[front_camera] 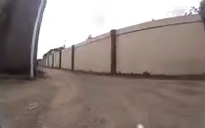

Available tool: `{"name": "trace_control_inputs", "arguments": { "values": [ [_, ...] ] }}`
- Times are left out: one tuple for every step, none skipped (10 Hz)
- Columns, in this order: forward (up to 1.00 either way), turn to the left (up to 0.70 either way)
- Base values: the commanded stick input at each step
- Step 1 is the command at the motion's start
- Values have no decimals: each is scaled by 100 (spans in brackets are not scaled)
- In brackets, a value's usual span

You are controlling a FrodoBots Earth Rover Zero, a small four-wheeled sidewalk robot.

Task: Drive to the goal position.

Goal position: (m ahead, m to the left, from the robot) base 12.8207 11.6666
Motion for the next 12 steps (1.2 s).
{"name": "trace_control_inputs", "arguments": {
  "values": [
    [30,0],
    [30,0],
    [30,0],
    [30,0],
    [30,0],
    [30,0],
    [30,0],
    [30,0],
    [30,0],
    [30,0],
    [30,0],
    [30,0]
  ]
}}
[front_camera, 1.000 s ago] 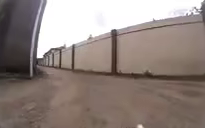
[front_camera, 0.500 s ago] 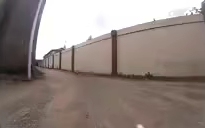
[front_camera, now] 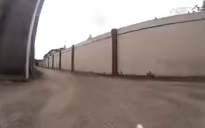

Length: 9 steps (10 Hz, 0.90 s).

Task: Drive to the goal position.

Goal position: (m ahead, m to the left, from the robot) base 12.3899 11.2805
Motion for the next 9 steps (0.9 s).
{"name": "trace_control_inputs", "arguments": {
  "values": [
    [30,0],
    [30,0],
    [30,0],
    [30,0],
    [30,0],
    [30,0],
    [30,0],
    [30,0],
    [30,0]
  ]
}}
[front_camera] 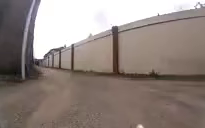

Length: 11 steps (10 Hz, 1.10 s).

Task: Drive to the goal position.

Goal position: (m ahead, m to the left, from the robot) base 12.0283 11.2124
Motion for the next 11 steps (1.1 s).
{"name": "trace_control_inputs", "arguments": {
  "values": [
    [30,0],
    [30,0],
    [30,0],
    [30,0],
    [30,0],
    [30,0],
    [30,0],
    [30,0],
    [30,0],
    [30,0],
    [30,0]
  ]
}}
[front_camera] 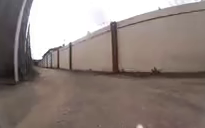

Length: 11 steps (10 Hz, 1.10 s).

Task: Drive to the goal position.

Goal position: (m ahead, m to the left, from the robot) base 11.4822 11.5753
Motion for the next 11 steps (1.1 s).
{"name": "trace_control_inputs", "arguments": {
  "values": [
    [30,0],
    [30,0],
    [30,0],
    [30,0],
    [30,0],
    [30,0],
    [30,0],
    [30,0],
    [30,0],
    [30,0],
    [30,0]
  ]
}}
